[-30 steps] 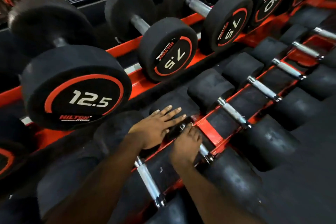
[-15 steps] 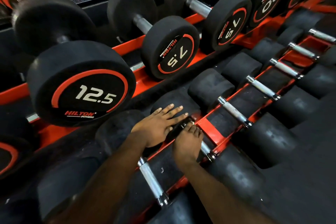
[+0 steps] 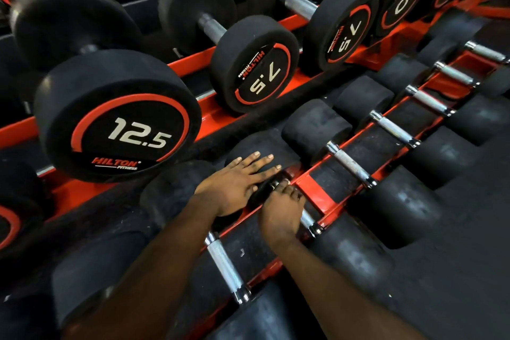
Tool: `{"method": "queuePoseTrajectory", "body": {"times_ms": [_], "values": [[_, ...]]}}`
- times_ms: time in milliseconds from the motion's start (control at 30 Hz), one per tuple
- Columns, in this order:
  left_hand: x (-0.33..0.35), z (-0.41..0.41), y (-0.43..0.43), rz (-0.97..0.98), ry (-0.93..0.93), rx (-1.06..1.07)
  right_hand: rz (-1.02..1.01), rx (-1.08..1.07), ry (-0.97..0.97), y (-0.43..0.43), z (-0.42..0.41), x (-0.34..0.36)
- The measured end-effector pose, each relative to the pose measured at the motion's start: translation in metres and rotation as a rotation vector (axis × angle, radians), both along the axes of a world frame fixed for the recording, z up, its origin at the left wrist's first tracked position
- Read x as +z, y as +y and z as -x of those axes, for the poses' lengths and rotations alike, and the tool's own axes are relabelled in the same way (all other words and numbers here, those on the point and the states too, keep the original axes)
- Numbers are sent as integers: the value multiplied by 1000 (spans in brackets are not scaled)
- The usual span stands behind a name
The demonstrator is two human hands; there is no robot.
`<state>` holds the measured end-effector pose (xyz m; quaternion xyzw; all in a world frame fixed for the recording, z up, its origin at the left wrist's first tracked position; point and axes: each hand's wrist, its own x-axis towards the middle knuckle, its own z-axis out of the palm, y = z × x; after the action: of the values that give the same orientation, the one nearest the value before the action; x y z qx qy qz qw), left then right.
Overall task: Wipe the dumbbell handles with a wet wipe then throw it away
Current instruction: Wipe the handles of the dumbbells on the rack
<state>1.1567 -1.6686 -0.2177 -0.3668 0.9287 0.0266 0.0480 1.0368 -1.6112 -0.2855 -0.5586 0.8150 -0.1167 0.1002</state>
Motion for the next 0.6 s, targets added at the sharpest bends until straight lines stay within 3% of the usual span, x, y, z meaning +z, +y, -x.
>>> {"method": "queuePoseTrajectory", "body": {"times_ms": [67, 167, 267, 433, 600], "values": [[0, 1, 1, -3, 4, 2, 12, 5, 28, 5, 5, 2], [-1, 0, 1, 5, -9, 5, -14, 159, -90, -12, 37, 5], [-1, 0, 2, -17, -6, 20, -166, 321, -116, -33, 63, 11], [2, 2, 3, -28, -1, 26, -36, 159, -161, -7, 59, 11], [1, 0, 3, -40, 0, 27, 15, 86, -73, 7, 49, 25]]}}
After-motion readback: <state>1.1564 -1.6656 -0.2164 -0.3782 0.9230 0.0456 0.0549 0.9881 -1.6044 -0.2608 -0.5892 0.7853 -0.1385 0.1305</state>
